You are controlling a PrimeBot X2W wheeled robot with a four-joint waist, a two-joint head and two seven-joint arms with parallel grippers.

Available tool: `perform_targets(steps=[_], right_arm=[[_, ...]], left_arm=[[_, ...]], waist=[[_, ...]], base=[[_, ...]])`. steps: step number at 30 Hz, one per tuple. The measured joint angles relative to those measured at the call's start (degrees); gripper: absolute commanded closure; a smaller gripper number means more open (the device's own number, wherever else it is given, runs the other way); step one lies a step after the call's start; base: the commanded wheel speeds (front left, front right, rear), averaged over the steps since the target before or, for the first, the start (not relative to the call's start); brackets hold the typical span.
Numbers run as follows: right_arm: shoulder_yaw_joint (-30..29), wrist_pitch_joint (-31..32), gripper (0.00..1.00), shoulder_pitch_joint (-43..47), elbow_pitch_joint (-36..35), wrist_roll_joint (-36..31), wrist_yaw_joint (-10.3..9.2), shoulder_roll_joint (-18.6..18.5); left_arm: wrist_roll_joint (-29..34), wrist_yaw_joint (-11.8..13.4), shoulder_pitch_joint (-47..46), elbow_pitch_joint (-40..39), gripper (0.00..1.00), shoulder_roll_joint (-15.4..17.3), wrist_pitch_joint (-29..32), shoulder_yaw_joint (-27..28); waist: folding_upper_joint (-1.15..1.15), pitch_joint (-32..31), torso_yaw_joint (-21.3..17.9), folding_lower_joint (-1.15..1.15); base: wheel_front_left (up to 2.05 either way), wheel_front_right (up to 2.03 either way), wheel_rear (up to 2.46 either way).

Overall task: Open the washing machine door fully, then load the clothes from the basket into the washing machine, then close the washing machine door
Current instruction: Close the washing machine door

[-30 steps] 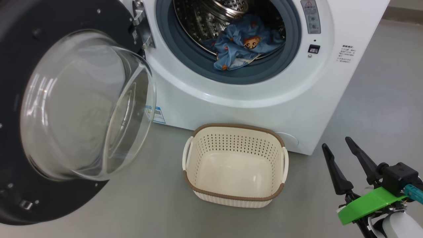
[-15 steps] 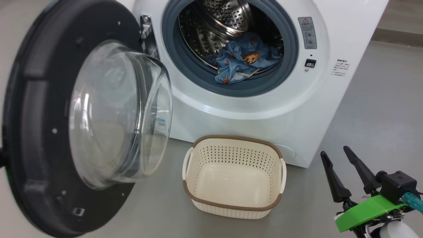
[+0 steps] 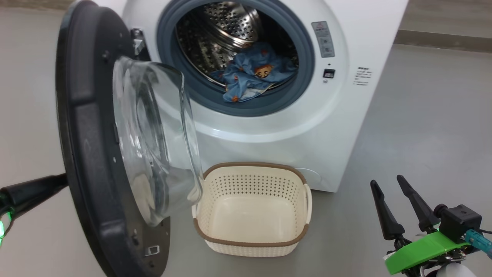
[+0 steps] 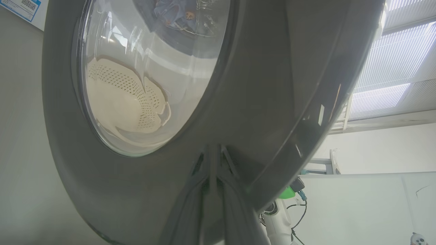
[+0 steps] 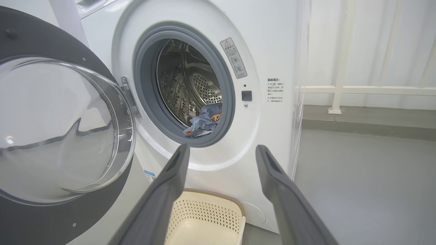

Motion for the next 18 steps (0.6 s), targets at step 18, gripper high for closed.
perform_targets(steps=[18], right_arm=[[-1.3,0.0,0.00,0.0,-0.2,0.0,0.00,1.0]], left_arm=[[-0.3,-0.8,0.1,-1.8,1.00,-4.2,-4.0,-0.1]], waist=[[0.00,0.2,-11.7,0.00]], base=[[0.00,0.00,0.00]])
